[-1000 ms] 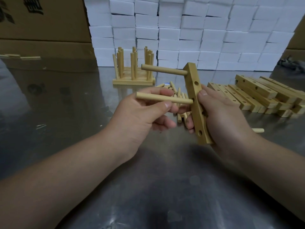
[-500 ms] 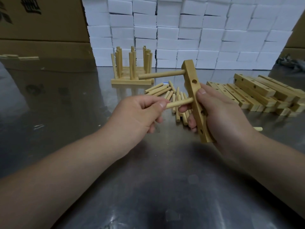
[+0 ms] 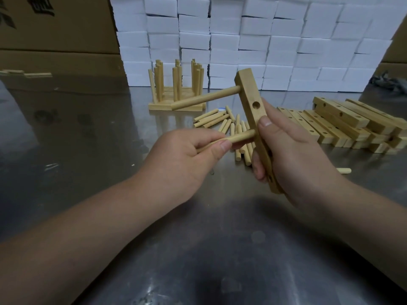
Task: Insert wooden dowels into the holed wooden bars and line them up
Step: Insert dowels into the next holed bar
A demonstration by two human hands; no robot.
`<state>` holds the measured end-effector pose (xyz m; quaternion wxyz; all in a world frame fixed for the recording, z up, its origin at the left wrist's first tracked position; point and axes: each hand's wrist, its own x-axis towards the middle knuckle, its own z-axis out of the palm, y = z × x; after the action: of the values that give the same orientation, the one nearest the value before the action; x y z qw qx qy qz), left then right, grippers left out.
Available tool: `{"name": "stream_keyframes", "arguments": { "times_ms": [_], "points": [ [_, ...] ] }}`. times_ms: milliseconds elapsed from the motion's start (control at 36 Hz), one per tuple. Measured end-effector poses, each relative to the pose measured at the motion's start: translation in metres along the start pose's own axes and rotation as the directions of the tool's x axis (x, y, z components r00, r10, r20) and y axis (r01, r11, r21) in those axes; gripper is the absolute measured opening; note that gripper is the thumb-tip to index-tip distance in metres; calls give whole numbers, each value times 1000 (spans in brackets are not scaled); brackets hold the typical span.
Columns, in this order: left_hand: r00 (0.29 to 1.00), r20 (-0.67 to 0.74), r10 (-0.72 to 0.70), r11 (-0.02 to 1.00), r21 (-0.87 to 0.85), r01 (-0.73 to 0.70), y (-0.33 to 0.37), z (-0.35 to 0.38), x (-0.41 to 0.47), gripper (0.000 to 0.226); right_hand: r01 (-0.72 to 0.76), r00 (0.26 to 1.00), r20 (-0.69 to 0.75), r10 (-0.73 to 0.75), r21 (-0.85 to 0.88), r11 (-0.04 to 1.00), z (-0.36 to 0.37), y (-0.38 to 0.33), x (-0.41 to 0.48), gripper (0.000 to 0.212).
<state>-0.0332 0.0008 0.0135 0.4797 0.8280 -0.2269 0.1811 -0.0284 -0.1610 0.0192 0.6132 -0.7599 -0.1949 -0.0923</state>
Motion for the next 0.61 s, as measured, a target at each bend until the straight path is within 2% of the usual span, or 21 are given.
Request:
{"name": "stream_keyframes", "arguments": {
  "times_ms": [139,222,306,444,556,611],
  "points": [
    [998,27,-48,996,-76,50,-3,0,1,28,59,998,22,-58,-45,997,0,1,-1,39],
    [990,54,-132,979,-149,139,-2,0,1,24,58,998,33,-57,-38,998,0,2,-1,38],
    [963,130,-236,931,-254,262,-4,0,0,25,75,997,37,-72,-72,995,1,3,-2,41],
    [923,232,-306,846,-379,376,-1,-2,2,27,107,994,37,-104,-105,989,1,3,-3,41],
    [922,179,-343,847,-365,386,0,2,6,31,56,998,11,-55,-42,998,2,6,1,40],
    [906,131,-403,815,-399,421,-1,0,9,36,13,999,-41,-12,13,1000,1,8,3,40]
  ]
}}
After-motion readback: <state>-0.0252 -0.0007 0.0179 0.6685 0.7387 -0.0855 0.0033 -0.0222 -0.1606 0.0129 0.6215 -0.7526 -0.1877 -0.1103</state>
